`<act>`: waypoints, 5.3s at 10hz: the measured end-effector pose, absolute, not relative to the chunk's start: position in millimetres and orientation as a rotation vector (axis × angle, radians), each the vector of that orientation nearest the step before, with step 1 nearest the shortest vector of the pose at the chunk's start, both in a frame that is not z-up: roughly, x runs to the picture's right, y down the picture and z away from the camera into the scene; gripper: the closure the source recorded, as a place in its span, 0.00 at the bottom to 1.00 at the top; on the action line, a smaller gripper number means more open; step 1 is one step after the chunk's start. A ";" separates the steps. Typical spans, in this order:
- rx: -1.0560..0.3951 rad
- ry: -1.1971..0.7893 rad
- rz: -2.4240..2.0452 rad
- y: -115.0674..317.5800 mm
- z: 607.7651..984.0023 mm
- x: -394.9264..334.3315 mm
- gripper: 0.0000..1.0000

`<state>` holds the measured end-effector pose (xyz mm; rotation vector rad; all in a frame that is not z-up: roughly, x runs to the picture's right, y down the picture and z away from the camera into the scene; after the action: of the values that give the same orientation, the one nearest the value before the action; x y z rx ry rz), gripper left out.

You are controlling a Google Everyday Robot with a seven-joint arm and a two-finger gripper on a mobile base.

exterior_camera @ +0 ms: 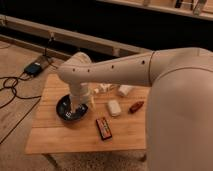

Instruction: Move the arm in a circular motion

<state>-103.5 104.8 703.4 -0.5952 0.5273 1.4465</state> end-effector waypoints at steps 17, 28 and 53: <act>-0.435 0.669 1.721 -10.2 805.3 107.9 0.35; -0.492 0.503 1.421 -71.5 858.6 -34.5 0.35; -0.508 0.429 1.615 46.5 734.9 91.8 0.35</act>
<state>91.8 46.5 734.9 -0.5082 0.4293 1.6146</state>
